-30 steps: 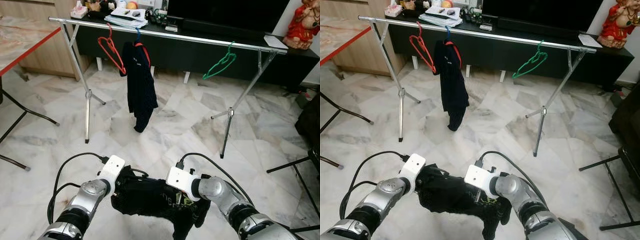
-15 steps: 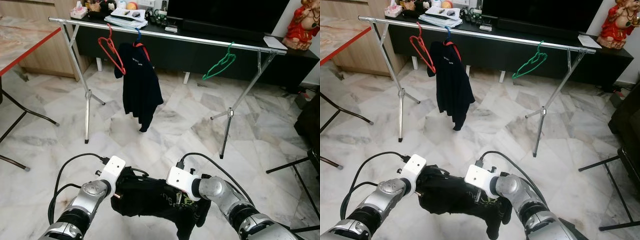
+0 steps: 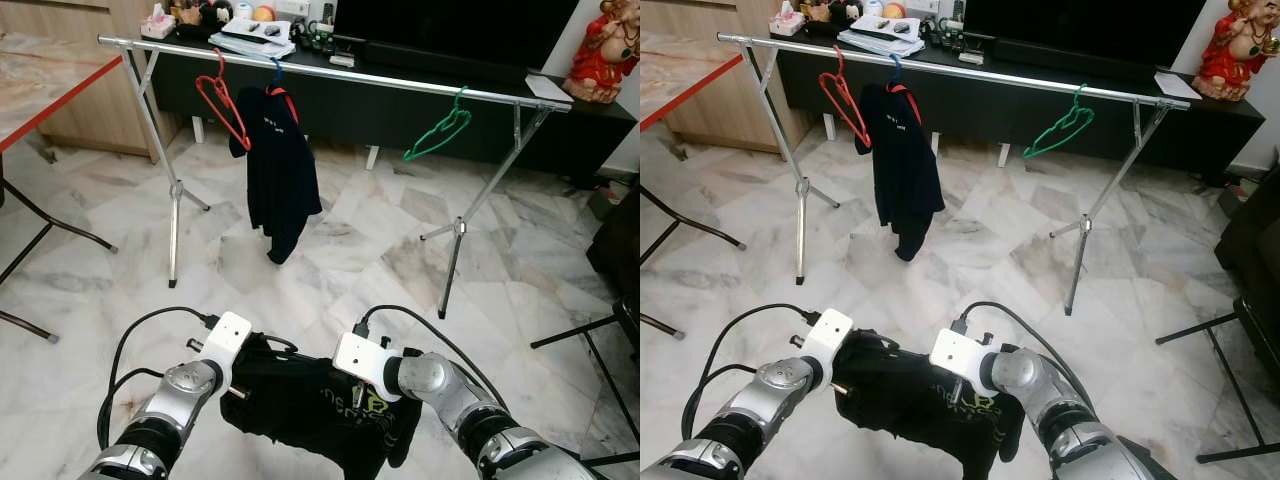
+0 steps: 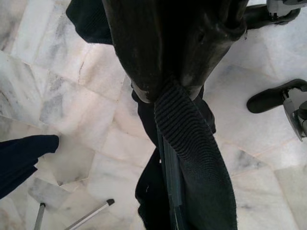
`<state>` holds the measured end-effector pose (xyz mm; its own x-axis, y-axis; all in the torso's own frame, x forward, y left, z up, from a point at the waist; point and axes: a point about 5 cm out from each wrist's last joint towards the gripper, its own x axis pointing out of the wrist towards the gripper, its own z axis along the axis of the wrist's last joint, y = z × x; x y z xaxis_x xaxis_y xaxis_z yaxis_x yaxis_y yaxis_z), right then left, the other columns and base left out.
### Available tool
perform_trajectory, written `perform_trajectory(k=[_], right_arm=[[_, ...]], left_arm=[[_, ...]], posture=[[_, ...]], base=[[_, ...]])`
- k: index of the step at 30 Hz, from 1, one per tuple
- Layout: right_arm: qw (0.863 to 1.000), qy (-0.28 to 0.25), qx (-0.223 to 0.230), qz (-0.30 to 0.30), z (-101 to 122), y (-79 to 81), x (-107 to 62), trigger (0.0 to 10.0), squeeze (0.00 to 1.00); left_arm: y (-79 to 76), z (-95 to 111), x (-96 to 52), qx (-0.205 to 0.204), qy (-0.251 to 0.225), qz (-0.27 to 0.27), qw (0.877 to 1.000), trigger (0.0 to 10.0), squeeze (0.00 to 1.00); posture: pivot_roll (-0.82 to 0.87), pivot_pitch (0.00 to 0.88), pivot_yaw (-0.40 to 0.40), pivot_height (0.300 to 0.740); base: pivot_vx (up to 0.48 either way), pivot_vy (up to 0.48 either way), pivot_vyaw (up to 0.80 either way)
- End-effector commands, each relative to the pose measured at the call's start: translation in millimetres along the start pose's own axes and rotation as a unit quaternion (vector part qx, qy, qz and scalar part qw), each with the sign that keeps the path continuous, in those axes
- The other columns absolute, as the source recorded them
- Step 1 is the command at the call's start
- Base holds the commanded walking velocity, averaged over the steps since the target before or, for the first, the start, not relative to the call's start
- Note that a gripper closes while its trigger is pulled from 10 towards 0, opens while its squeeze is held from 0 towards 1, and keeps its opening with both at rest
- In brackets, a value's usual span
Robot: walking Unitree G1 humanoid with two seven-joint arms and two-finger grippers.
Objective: Hang hanger
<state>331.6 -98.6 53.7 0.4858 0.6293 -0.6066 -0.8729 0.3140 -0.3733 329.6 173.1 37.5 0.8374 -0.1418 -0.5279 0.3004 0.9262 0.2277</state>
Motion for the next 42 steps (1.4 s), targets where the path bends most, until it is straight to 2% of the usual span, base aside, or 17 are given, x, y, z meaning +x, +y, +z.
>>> perform_trajectory(k=[1, 5, 7, 11, 15, 16, 22, 26, 31, 32, 33, 34, 35, 37, 38, 40, 42], right_arm=[[0.999, -0.006, 0.007, -0.034, -1, -11.2, -6.7, 10.0, 0.00], [0.997, 0.014, 0.029, -0.070, -17, -13.8, -14.2, 10.0, 0.00], [0.997, 0.015, 0.031, -0.072, -19, -13.4, -15.6, 10.0, 0.00], [0.995, 0.028, 0.057, -0.074, -40, -5.5, -23.9, 10.0, 0.00], [0.996, 0.038, 0.076, -0.030, -56, 10.6, -28.7, 10.0, 0.00], [0.995, 0.054, 0.077, 0.012, -66, 22.3, -31.3, 10.0, 0.00], [0.988, 0.107, 0.075, 0.079, -90, 43.6, -41.1, 10.0, 0.00], [0.989, 0.088, 0.117, -0.021, -88, 29.4, -42.8, 10.0, 0.00], [0.983, 0.031, 0.163, -0.079, -81, 24.0, -44.1, 10.0, 0.00], [0.975, 0.001, 0.190, -0.114, -76, 22.5, -44.6, 10.0, 0.00], [0.975, 0.001, 0.190, -0.114, -76, 22.5, -44.6, 10.0, 0.00], [0.950, -0.049, 0.266, -0.156, -69, 24.4, -43.4, 10.0, 0.00], [0.937, -0.078, 0.303, -0.156, -64, 29.8, -43.2, 10.0, 0.00], [0.924, -0.108, 0.342, -0.134, -59, 41.2, -44.5, 10.0, 0.00], [0.930, -0.119, 0.341, -0.065, -57, 60.6, -48.4, 10.0, 0.00], [0.941, -0.116, 0.318, -0.011, -57, 76.2, -52.3, 10.0, 0.00], [0.962, -0.049, 0.267, 0.008, -76, 89.8, -58.8, 10.0, 0.00]], left_arm=[[7.4, -5, -1.1, -0.003, 0.010, 0.035, 0.999, 0.0, 0.00], [21.8, -10, -4.0, -0.040, 0.012, 0.102, 0.994, 0.0, 0.00], [23.9, -10, -4.6, -0.047, 0.012, 0.112, 0.993, 0.0, 0.00], [36.6, -14, -8.5, -0.092, 0.008, 0.168, 0.981, 0.0, 0.00], [42.9, -16, -11.0, -0.121, 0.003, 0.197, 0.973, 0.0, 0.00], [43.8, -17, -11.5, -0.132, 0.002, 0.205, 0.970, 0.0, 0.00], [42.8, -19, -11.3, -0.137, 0.006, 0.207, 0.969, 0.0, 0.00], [40.7, -26, -11.5, -0.140, 0.028, 0.208, 0.968, 0.0, 0.00], [42.7, -34, -13.6, -0.150, 0.044, 0.215, 0.964, 0.0, 0.00], [44.3, -37, -14.9, -0.154, 0.051, 0.220, 0.962, 0.0, 0.00], [44.3, -37, -14.9, -0.154, 0.051, 0.220, 0.962, 0.0, 0.00], [44.2, -40, -15.7, -0.164, 0.056, 0.221, 0.960, 0.0, 0.00], [43.6, -41, -15.8, -0.170, 0.057, 0.220, 0.959, 0.0, 0.00], [43.0, -42, -15.9, -0.175, 0.058, 0.218, 0.958, 0.0, 0.00], [42.2, -43, -15.7, -0.175, 0.058, 0.214, 0.959, 0.0, 0.00], [41.6, -42, -15.6, -0.174, 0.057, 0.212, 0.960, 0.0, 0.00], [40.1, -41, -14.9, -0.175, 0.054, 0.204, 0.962, 0.0, 0.00]], posture=[[0.08, 0.114, -0.145, 0.740], [0.07, 0.118, -0.148, 0.740], [0.06, 0.119, -0.148, 0.740], [0.06, 0.120, -0.148, 0.740], [0.05, 0.125, -0.148, 0.740], [0.04, 0.126, -0.147, 0.740], [0.03, 0.132, -0.145, 0.740], [0.03, 0.137, -0.144, 0.740], [0.03, 0.142, -0.146, 0.740], [0.02, 0.149, -0.145, 0.740], [0.02, 0.149, -0.145, 0.740], [0.01, 0.153, -0.145, 0.740], [0.01, 0.156, -0.144, 0.740], [0.01, 0.164, -0.140, 0.740], [0.01, 0.166, -0.134, 0.740], [0.00, 0.169, -0.130, 0.740], [-0.01, 0.173, -0.124, 0.740]], base=[[0.000, 0.000, 0.00], [0.000, 0.000, 0.00], [0.000, 0.000, 0.00], [0.000, 0.000, 0.00], [0.000, 0.000, 0.00], [0.000, 0.000, 0.00], [0.000, 0.000, 0.00], [0.000, 0.000, 0.00], [0.000, 0.000, 0.00], [0.000, 0.000, 0.00], [0.000, 0.000, 0.00], [0.000, 0.000, 0.00], [0.000, 0.000, 0.00], [0.000, 0.000, 0.00], [0.000, 0.000, 0.00], [0.000, 0.000, 0.00], [0.000, 0.000, 0.00]])
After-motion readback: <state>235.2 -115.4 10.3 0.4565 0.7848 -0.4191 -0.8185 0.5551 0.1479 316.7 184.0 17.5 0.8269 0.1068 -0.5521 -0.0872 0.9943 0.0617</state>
